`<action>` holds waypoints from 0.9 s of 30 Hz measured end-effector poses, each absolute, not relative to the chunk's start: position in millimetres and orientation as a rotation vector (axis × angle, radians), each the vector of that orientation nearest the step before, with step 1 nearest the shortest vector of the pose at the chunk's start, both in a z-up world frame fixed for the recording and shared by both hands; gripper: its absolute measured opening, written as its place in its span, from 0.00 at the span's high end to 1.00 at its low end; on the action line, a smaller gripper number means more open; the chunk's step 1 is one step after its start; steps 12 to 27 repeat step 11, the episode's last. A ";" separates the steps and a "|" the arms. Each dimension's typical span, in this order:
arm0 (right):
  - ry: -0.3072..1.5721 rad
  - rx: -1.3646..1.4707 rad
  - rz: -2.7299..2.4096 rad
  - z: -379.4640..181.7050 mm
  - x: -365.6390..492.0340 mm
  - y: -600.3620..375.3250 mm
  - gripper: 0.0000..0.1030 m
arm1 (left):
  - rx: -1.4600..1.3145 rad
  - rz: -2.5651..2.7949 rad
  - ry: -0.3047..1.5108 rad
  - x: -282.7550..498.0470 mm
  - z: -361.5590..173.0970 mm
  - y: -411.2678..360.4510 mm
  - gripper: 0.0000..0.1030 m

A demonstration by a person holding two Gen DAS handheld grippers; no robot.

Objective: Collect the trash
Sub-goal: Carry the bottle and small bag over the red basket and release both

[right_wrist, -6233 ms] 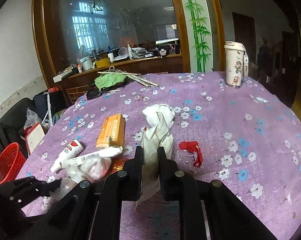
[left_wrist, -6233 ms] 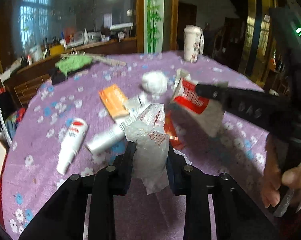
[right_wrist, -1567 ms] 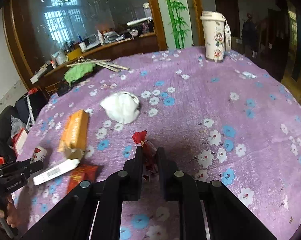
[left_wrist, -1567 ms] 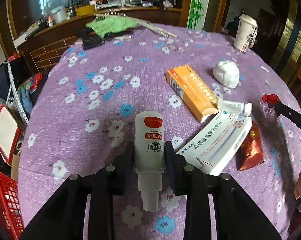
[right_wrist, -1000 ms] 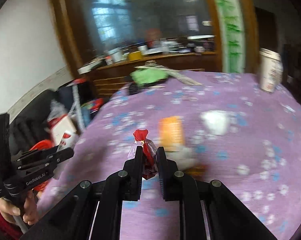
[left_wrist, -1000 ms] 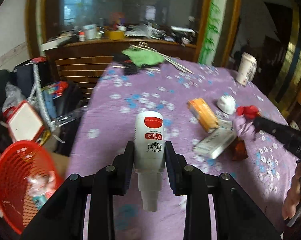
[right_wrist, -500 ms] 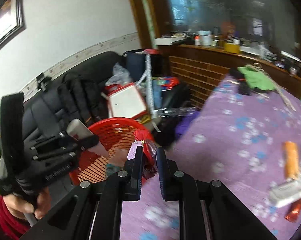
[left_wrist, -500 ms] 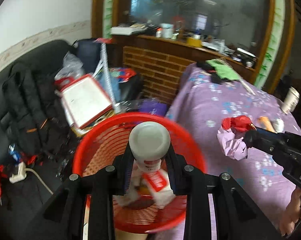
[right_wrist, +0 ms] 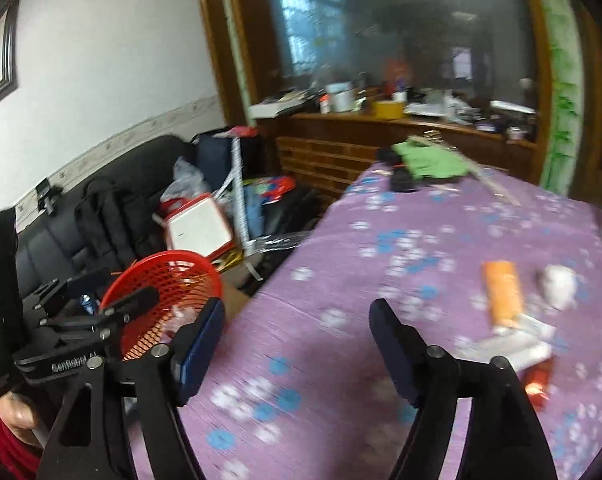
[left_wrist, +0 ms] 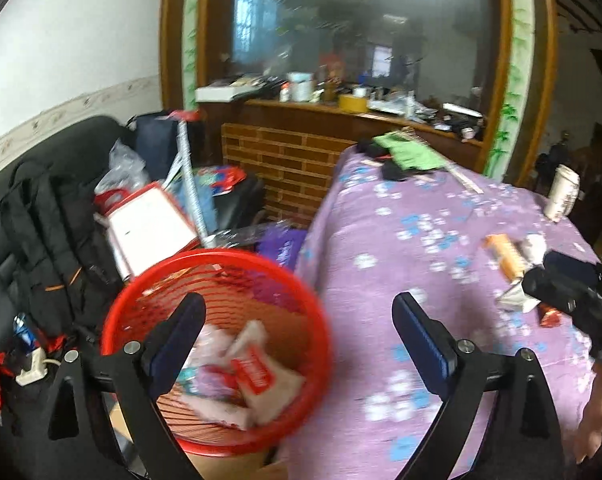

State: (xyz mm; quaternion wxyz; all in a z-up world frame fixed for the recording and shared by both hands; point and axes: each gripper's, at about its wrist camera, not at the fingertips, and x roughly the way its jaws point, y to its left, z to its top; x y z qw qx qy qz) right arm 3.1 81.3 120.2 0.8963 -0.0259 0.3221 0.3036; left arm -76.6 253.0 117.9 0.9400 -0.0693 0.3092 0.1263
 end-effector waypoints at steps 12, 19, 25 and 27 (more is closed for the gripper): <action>0.654 -0.031 0.374 95.6 -25.7 -51.8 0.10 | 0.002 0.169 0.711 -59.1 99.8 139.1 0.00; 0.654 -0.031 0.374 95.6 -25.7 -51.8 0.10 | 0.002 0.169 0.711 -59.1 99.8 139.1 0.00; 0.654 -0.031 0.374 95.6 -25.7 -51.8 0.10 | 0.002 0.169 0.711 -59.1 99.8 139.1 0.00; 0.654 -0.031 0.374 95.6 -25.7 -51.8 0.10 | 0.002 0.169 0.711 -59.1 99.8 139.1 0.00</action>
